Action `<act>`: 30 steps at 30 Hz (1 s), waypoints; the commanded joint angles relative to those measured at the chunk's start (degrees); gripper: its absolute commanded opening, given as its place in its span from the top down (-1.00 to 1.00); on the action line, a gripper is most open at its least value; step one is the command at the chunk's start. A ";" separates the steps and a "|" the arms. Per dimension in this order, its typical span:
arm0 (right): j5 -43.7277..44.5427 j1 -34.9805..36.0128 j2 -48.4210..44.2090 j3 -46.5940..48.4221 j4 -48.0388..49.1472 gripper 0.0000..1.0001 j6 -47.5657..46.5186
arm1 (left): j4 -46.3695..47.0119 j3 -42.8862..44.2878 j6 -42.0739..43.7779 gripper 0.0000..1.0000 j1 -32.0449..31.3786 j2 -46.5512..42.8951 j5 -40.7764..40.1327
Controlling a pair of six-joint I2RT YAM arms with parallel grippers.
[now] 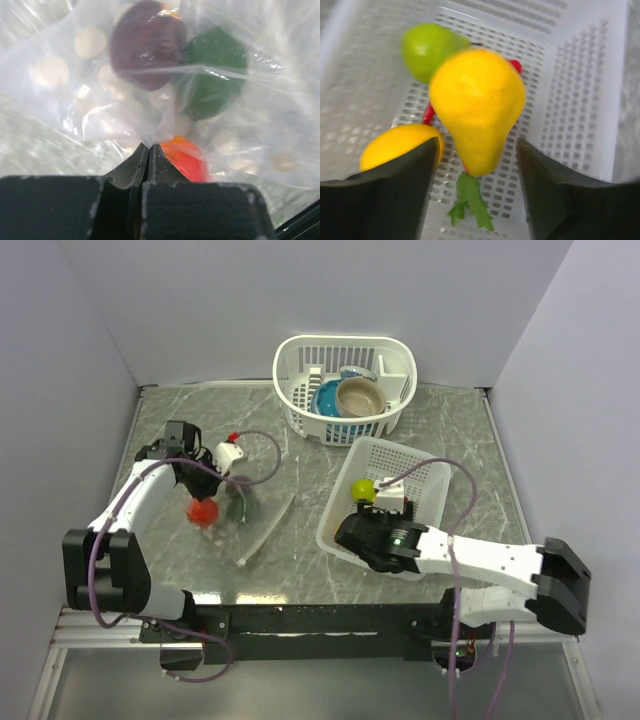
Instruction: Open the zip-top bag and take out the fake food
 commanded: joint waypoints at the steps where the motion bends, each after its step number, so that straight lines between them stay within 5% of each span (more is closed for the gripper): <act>1: 9.32 0.22 7.66 8.91 -20.39 -1.00 23.77 | -5.73 5.88 -1.48 0.98 -0.93 -5.82 8.78; 5: 10.81 5.29 10.41 13.69 -14.37 -1.00 13.71 | -6.19 4.93 -0.95 0.98 -1.02 -7.66 9.14; 13: -0.42 10.24 7.77 12.12 23.33 -1.00 -18.88 | -3.98 0.88 -0.16 0.99 -1.02 -8.02 5.80; 22: -19.32 14.54 12.42 0.35 51.20 -1.00 -31.21 | 8.48 -7.90 0.10 0.99 -1.02 -3.63 -1.32; 30: -21.27 14.72 26.82 4.98 60.44 -0.99 -36.76 | 16.05 -9.76 -1.22 0.98 -1.02 2.88 -1.76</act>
